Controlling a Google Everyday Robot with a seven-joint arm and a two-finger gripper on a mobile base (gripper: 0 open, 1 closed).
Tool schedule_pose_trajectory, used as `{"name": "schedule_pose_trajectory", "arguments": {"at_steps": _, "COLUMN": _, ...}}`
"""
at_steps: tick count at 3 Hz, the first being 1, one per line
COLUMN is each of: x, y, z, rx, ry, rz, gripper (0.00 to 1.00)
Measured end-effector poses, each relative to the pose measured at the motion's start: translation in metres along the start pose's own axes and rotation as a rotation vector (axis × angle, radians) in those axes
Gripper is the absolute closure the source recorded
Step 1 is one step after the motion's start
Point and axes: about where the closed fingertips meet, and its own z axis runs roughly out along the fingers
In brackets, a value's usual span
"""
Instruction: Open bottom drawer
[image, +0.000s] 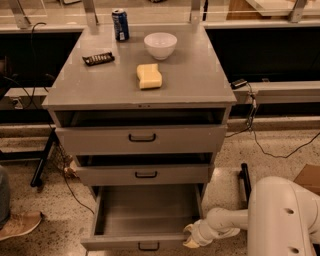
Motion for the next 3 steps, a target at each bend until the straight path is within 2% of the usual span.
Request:
{"name": "schedule_pose_trajectory", "arguments": {"at_steps": 2, "x": -0.001, "y": 0.003, "z": 0.003, "rx": -0.006, "ry": -0.001, "rz": 0.000, "gripper": 0.11}}
{"name": "schedule_pose_trajectory", "arguments": {"at_steps": 3, "x": -0.003, "y": 0.002, "z": -0.008, "rx": 0.019, "ry": 0.002, "rz": -0.012, "gripper": 0.00}}
